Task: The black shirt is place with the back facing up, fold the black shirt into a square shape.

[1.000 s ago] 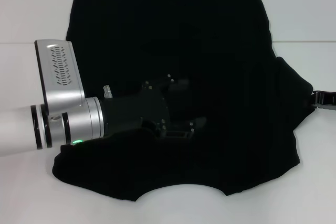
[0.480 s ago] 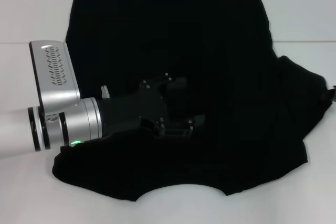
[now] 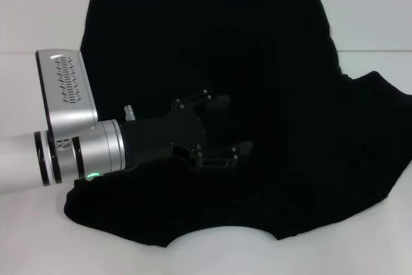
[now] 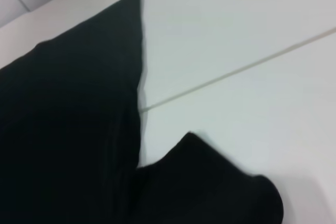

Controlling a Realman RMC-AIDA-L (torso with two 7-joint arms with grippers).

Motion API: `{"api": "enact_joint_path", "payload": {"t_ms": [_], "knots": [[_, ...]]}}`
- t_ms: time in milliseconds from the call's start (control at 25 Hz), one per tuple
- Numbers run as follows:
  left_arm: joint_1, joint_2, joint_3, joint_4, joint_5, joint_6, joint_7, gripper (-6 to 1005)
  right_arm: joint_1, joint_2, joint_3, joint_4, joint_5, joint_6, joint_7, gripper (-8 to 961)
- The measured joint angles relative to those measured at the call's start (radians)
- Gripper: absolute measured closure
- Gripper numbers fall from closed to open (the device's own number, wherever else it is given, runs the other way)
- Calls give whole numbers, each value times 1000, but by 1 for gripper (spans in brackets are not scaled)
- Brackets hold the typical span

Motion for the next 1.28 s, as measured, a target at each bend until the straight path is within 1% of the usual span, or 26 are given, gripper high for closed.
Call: {"api": "enact_joint_path", "payload": {"t_ms": [120,320,560,760,920,1040,1120,1280], "knots": [[-1,0,1,1,0,1,-6,66,0,0,18,0,0,16,-12,947],[-3,0,1,1,0,2,-14,66,15,0,17,0,1,28,-22,948],[-3,0,2,1,0,2,-15,67,63,12,4,5,1,10,-30,948],[-2,1,2,1,0,1,-18,66,125,33,-49,0,1,-69,-40,947],[-1,2,2,1,0,-3,-31,66,178,48,-139,0,-1,-144,-47,947],[-1,2,1,1,0,-3,-31,66,204,59,-218,4,-4,-158,-28,947],[-1,2,1,1,0,-3,-32,66,213,64,-253,6,-5,-149,-9,947],[-1,2,1,1,0,-3,-32,67,221,66,-264,9,-5,-136,17,948]]}}
